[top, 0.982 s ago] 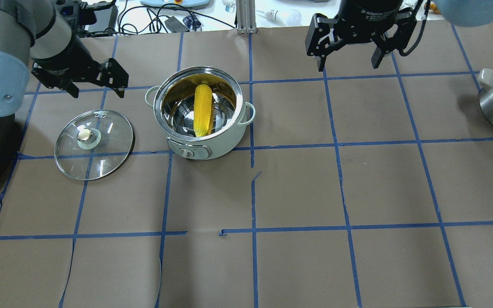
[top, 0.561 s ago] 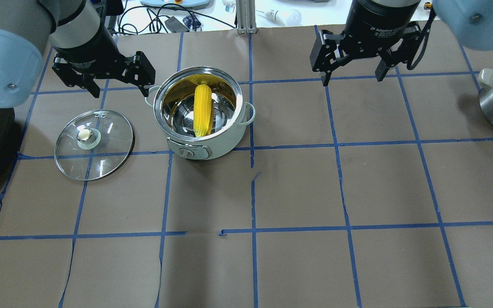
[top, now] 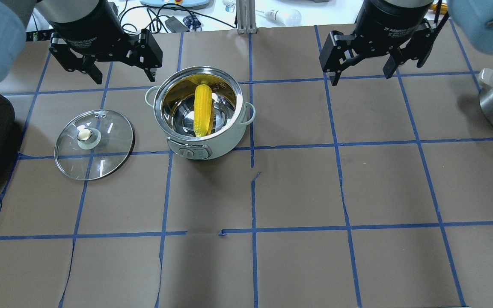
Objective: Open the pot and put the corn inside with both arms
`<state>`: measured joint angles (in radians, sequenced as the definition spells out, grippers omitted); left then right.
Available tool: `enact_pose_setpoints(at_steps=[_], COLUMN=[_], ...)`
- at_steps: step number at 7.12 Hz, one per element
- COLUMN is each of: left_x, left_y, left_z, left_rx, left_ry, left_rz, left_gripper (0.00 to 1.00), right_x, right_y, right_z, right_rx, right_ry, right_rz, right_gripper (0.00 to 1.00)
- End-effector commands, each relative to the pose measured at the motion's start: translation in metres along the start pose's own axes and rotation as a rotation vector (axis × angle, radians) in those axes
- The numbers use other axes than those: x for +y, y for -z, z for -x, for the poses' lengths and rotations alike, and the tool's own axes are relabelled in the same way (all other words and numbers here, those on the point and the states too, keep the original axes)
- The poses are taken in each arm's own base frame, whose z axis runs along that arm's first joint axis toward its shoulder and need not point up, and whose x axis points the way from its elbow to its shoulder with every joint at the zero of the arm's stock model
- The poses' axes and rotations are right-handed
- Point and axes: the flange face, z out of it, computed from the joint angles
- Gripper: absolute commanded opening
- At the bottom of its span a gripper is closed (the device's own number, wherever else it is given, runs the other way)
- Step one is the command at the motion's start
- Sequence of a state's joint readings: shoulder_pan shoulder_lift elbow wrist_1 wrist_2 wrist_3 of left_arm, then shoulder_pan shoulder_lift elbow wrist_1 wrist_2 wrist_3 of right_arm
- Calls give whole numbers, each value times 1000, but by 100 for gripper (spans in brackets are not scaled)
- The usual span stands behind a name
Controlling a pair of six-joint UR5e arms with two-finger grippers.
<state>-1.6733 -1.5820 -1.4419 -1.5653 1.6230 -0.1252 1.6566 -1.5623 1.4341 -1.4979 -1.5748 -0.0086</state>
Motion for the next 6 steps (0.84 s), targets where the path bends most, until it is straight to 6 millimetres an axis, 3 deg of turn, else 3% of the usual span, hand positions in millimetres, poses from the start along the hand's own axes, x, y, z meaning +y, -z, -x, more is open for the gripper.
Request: enact_pose_setpoints(at_steps=[1, 4, 6], left_x=[-2, 2, 1], left_y=[6, 8, 13], left_z=[-1, -6, 11], left_rx=[-2, 22, 5], left_ry=[2, 13, 43], left_rz=[-8, 2, 4], left_gripper=[100, 100, 100], right_x=[-2, -1, -1], right_y=[1, 1, 1], right_z=[-7, -7, -6], right_rx=[-2, 0, -2], right_ry=[-16, -15, -16], right_rz=[-4, -4, -4], right_gripper=[100, 100, 100])
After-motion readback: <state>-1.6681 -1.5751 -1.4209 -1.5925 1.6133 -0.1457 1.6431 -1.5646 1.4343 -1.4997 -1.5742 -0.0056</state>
